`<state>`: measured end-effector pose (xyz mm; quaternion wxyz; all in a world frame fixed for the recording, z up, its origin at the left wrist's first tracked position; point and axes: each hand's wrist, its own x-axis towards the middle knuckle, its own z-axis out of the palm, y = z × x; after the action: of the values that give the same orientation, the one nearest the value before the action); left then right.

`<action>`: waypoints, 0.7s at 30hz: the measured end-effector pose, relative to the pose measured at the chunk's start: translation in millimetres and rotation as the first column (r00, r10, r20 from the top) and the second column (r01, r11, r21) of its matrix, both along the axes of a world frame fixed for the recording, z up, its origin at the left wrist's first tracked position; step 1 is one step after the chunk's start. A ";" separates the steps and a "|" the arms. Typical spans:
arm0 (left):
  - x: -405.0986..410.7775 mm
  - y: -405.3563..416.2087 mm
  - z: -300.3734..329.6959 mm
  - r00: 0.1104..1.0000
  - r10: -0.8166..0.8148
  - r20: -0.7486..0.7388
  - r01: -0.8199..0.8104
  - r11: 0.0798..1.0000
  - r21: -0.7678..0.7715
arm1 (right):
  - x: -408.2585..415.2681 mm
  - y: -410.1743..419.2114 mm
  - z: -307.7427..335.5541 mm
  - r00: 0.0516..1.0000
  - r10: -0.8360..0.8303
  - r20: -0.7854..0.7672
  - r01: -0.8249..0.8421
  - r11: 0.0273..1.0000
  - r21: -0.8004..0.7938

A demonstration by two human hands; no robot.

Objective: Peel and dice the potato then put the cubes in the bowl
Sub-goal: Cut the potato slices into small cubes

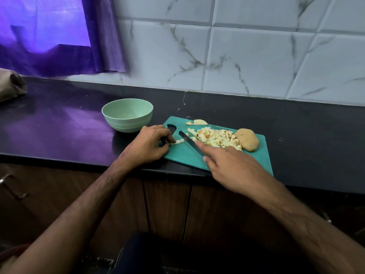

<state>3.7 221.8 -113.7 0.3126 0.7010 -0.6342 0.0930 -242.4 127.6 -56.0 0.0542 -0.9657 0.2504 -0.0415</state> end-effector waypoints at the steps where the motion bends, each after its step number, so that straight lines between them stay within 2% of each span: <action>1: -0.5 -0.1 0.4 1.000 -0.002 -0.001 0.002 1.000 -0.002 | -2.2 0.9 1.8 1.000 0.001 0.007 -0.001 1.000 0.001; 6: -0.3 -0.8 0.9 1.000 -0.009 0.005 0.009 1.000 0.007 | -4.7 12.8 -7.4 0.999 0.022 -0.042 -0.022 1.000 0.000; 21: 4.3 -4.6 -3.7 1.000 -0.013 0.027 0.014 0.999 -0.034 | -5.2 15.5 -8.9 0.999 0.037 -0.040 -0.037 0.999 0.002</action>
<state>7.9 217.2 -117.5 0.3165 0.6901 -0.6413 0.1109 -247.7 143.1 -64.9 0.0506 -0.9708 0.2337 -0.0209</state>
